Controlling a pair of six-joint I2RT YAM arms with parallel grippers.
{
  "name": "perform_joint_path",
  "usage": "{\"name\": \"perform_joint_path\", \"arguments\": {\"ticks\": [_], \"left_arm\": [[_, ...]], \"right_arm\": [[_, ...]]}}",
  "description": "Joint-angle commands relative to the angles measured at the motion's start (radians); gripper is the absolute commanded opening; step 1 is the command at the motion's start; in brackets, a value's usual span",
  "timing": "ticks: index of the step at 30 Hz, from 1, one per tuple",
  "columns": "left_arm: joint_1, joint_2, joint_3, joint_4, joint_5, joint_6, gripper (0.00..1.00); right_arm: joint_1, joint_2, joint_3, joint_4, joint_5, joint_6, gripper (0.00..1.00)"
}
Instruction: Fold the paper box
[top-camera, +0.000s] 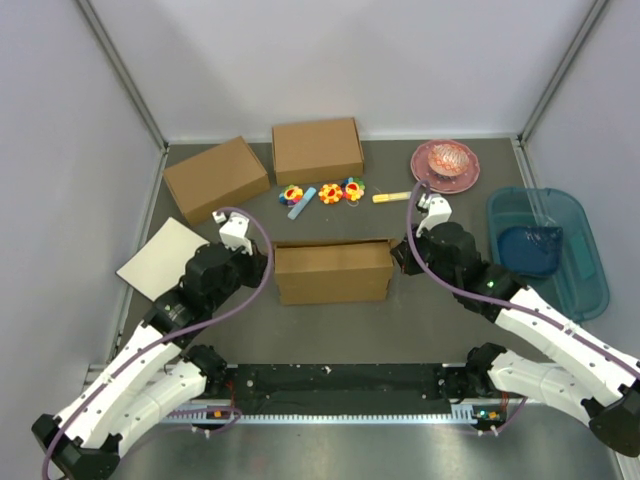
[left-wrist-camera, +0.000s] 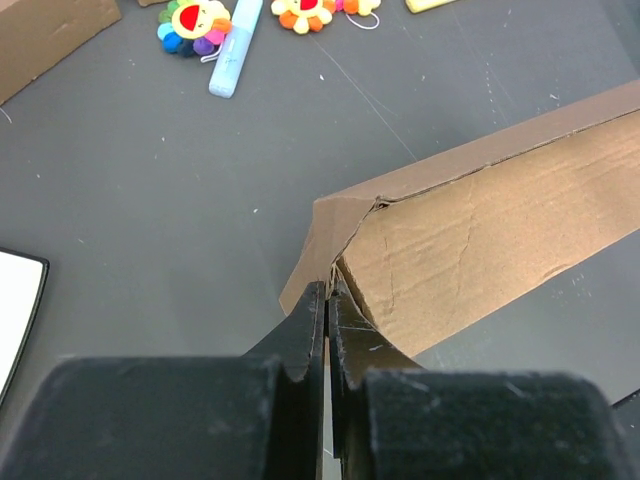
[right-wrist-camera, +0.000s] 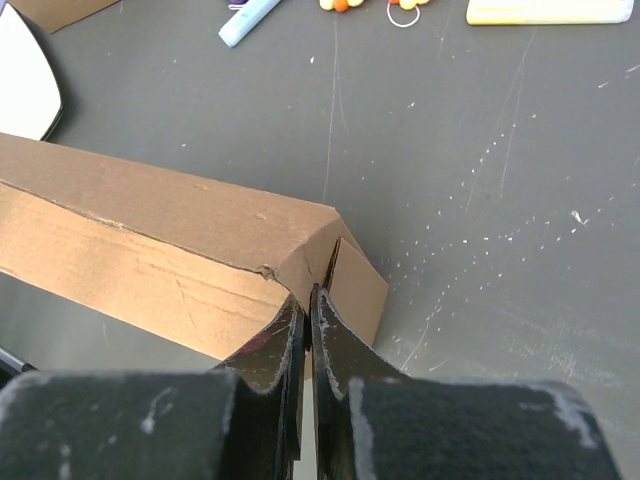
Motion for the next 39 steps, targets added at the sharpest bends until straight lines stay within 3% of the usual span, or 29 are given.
{"name": "perform_joint_path", "arguments": {"ticks": [1, 17, 39], "left_arm": [[0.005, 0.014, 0.091, -0.001, -0.009, -0.054, 0.0], [0.019, 0.093, 0.185, -0.067, 0.022, -0.208, 0.0], [0.042, -0.003, 0.102, 0.039, -0.045, -0.403, 0.0]], "right_arm": [[0.011, 0.028, -0.019, -0.147, 0.028, -0.027, 0.0], [0.024, 0.037, -0.026, -0.151, 0.067, -0.03, 0.0], [0.05, 0.04, -0.018, -0.16, 0.106, -0.034, 0.0]]}}
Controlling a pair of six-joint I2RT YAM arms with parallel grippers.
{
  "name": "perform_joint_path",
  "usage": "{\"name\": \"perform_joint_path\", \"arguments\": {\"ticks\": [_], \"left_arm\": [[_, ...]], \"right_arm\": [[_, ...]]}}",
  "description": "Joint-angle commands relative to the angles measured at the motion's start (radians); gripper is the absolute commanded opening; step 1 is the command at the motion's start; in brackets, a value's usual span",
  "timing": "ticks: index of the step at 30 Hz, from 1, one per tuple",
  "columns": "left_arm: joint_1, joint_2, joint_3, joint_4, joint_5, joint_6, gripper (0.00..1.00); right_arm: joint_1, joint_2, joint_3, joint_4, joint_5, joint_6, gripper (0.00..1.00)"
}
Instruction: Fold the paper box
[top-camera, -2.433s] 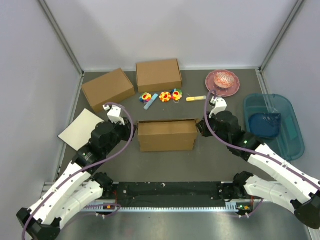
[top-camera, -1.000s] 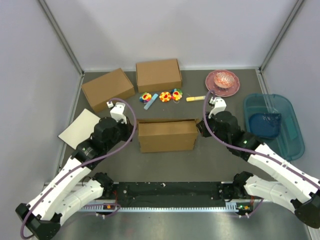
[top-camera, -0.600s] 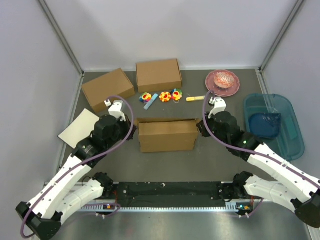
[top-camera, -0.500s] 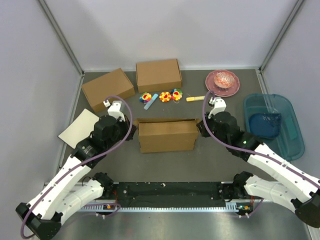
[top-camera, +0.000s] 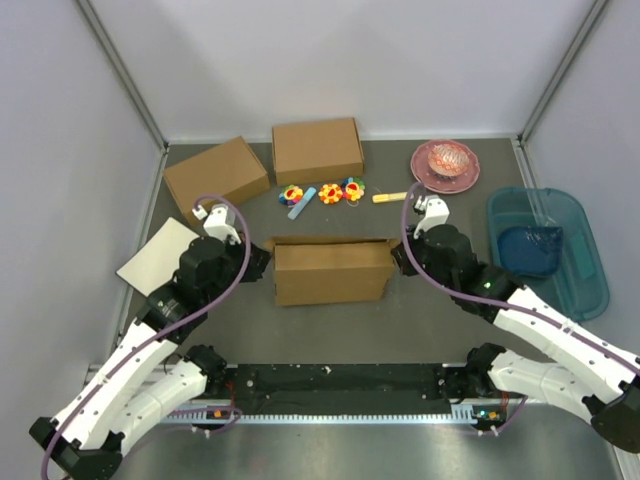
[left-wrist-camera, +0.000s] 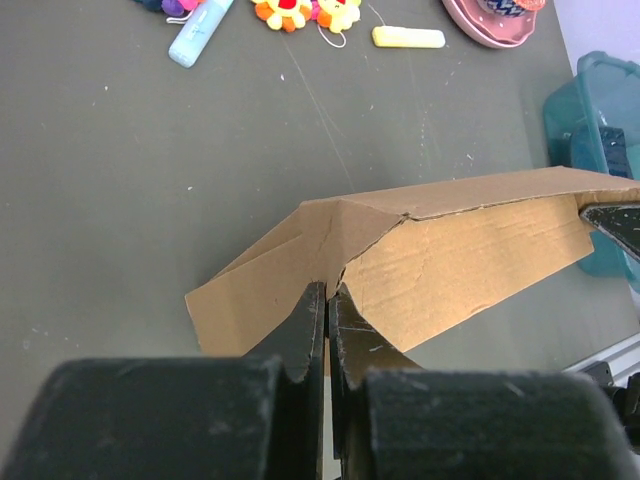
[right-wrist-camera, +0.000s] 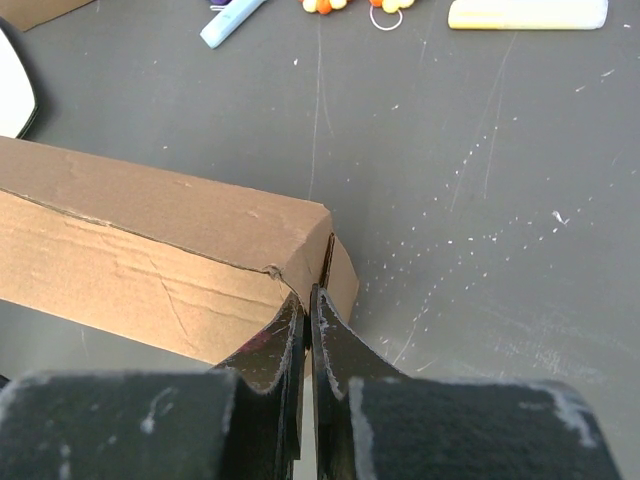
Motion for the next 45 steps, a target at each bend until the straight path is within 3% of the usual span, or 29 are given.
{"name": "perform_joint_path", "arguments": {"ticks": [1, 15, 30, 45], "left_arm": [[0.016, -0.038, -0.014, 0.136, -0.073, -0.062, 0.0], [0.018, -0.043, -0.087, 0.168, -0.034, -0.194, 0.0], [0.022, -0.035, -0.104, 0.146, -0.036, -0.182, 0.0], [0.082, -0.063, -0.067, 0.19, 0.091, -0.347, 0.0]], "right_arm": [[0.013, 0.026, -0.016, -0.159, 0.03, -0.019, 0.0], [0.058, 0.049, -0.002, -0.162, 0.061, -0.019, 0.0], [0.058, 0.043, -0.004, -0.166, 0.059, -0.019, 0.0], [0.058, 0.043, -0.011, -0.171, 0.062, -0.021, 0.0]]}}
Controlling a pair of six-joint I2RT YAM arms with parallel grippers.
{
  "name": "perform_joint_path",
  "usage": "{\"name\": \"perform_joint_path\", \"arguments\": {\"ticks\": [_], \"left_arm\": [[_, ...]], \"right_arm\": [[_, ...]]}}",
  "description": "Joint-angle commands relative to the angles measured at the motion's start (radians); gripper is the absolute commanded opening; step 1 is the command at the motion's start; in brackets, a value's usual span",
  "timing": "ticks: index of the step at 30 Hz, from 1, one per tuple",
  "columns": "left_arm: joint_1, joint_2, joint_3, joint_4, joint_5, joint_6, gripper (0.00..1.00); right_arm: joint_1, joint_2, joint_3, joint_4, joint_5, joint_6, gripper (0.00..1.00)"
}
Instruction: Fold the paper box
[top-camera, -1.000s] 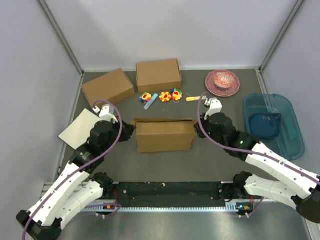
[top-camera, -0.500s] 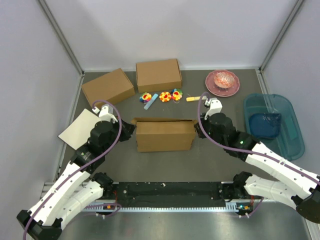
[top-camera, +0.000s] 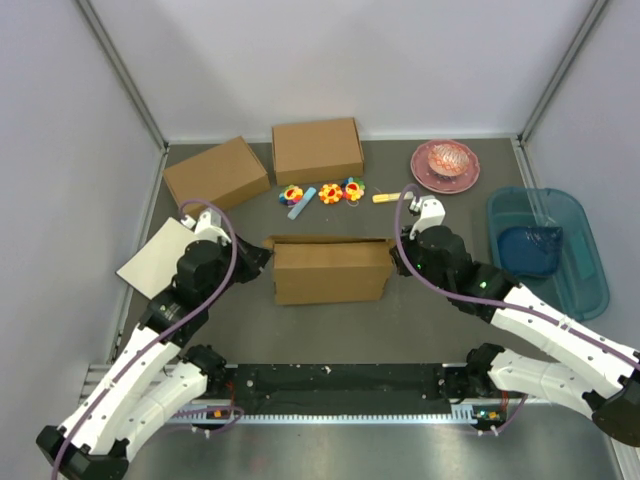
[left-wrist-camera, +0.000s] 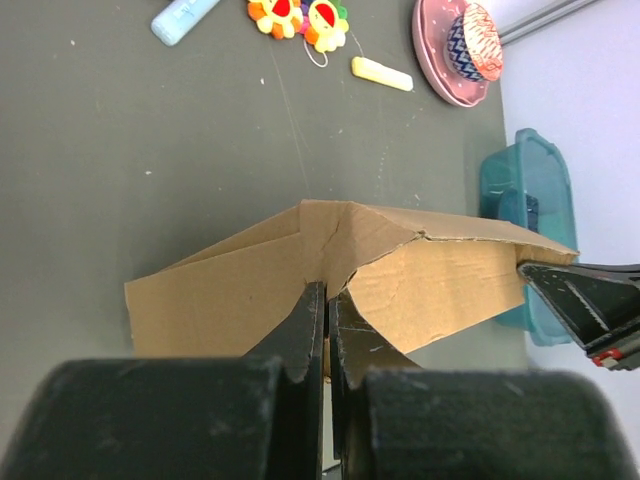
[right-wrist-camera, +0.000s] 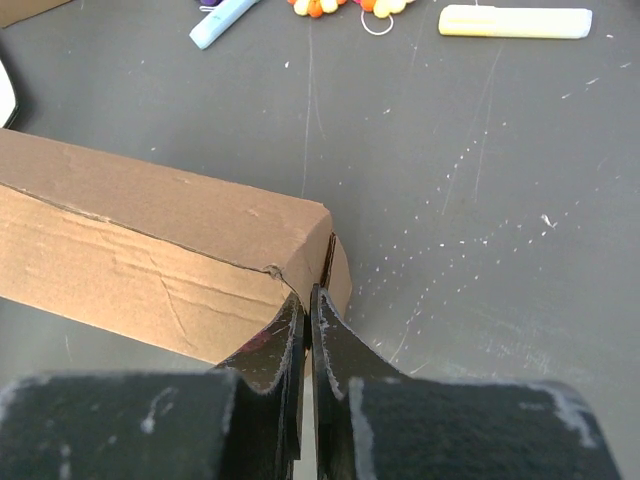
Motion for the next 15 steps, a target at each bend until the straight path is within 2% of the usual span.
{"name": "perform_joint_path", "arguments": {"ticks": [1, 9, 15], "left_arm": [[0.025, -0.031, 0.015, 0.103, 0.061, -0.137, 0.0], [0.08, -0.054, -0.011, 0.14, 0.154, -0.206, 0.0], [0.092, -0.046, -0.02, 0.136, 0.171, -0.186, 0.0]], "right_arm": [[0.012, 0.024, -0.024, -0.169, 0.0, -0.014, 0.0], [0.012, 0.022, -0.023, -0.17, 0.003, -0.016, 0.0], [0.012, 0.021, -0.019, -0.172, 0.011, -0.016, 0.0]]}}
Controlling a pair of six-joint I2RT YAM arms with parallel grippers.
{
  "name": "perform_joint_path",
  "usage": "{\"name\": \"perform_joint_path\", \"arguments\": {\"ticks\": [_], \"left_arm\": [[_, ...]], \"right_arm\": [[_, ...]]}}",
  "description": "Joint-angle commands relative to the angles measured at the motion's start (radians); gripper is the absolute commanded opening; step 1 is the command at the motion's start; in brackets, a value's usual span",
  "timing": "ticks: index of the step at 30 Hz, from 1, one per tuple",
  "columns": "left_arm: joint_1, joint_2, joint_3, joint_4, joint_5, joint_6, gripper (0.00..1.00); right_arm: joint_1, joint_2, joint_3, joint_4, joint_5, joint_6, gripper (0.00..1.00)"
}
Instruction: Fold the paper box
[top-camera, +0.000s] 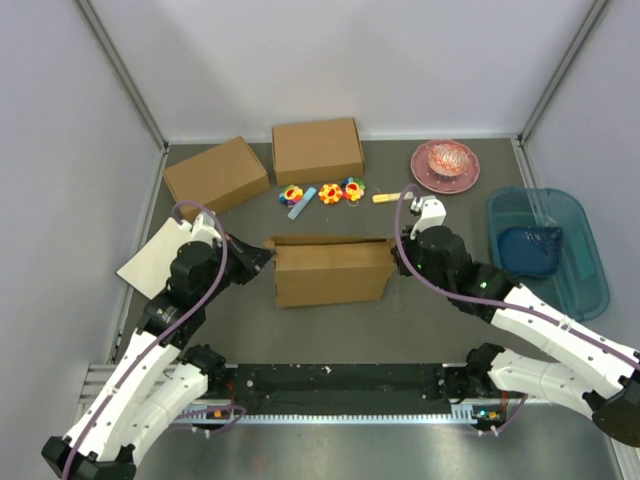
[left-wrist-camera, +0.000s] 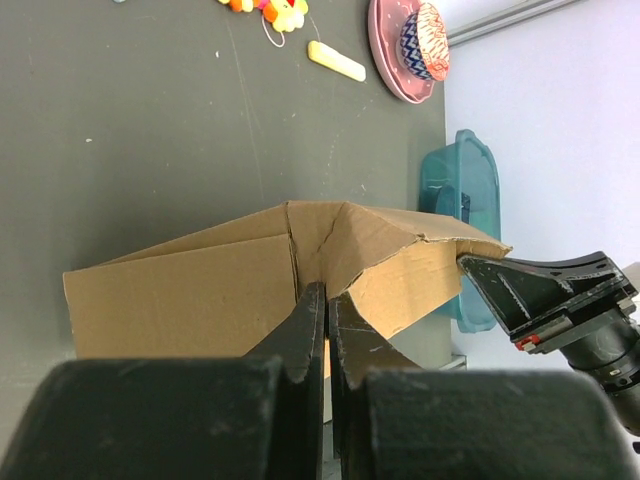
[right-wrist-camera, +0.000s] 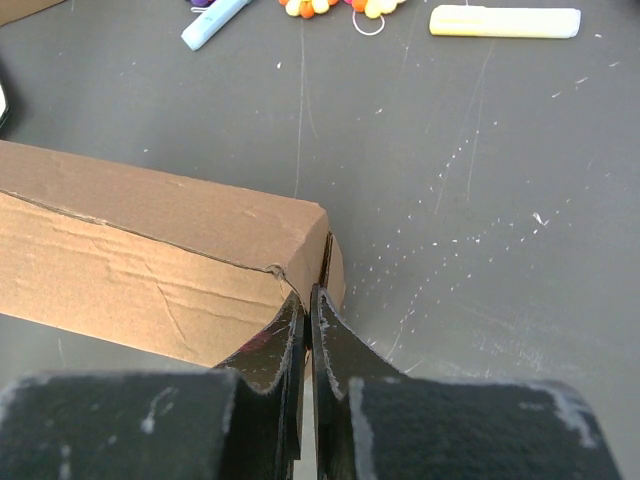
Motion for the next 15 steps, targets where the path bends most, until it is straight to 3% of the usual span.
{"name": "perform_joint_path", "arguments": {"ticks": [1, 8, 15], "left_arm": [[0.013, -0.013, -0.007, 0.118, 0.022, -0.036, 0.0], [0.014, 0.008, -0.002, 0.068, -0.001, 0.076, 0.0], [0.014, 0.027, 0.007, 0.006, -0.036, 0.292, 0.0]], "right_arm": [[0.012, 0.022, -0.018, -0.167, -0.007, -0.014, 0.0], [0.012, 0.015, -0.019, -0.171, -0.008, -0.014, 0.0], [0.014, 0.007, -0.012, -0.179, -0.013, -0.011, 0.0]]}}
